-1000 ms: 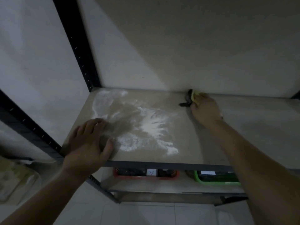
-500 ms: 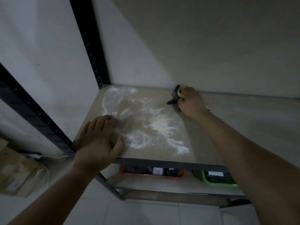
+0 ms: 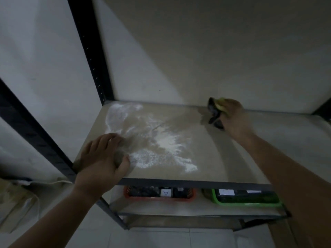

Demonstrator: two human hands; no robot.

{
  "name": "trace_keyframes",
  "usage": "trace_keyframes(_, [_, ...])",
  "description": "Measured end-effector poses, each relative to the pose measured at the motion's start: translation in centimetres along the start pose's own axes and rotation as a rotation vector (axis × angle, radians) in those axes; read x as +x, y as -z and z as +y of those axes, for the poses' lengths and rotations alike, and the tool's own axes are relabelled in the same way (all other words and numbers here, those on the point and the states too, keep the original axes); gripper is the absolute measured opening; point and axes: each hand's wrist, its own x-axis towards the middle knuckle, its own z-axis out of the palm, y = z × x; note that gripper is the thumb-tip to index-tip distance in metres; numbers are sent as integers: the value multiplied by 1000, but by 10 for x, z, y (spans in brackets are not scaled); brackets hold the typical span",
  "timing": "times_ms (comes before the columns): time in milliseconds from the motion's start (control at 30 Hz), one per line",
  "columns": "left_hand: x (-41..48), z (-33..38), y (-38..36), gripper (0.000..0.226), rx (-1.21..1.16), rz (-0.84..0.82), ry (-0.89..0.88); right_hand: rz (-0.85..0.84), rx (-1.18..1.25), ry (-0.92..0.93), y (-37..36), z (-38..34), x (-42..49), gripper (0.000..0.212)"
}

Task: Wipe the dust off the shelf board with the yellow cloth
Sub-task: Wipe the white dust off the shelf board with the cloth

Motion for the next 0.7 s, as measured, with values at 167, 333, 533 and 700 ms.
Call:
trace_keyframes(167, [1, -2, 1, 58, 4, -35, 8, -127, -285, -437, 71, 89, -7, 37])
trace_keyframes(333, [3, -1, 0, 62, 28, -40, 4, -132, -268, -189, 17, 58, -29, 48])
trace_keyframes(533, [4, -1, -1, 71, 33, -78, 22, -423, 355, 32, -27, -43, -39, 47])
trace_keyframes(700, [5, 3, 2, 69, 32, -66, 22, -66, 301, -299, 49, 46, -1, 46])
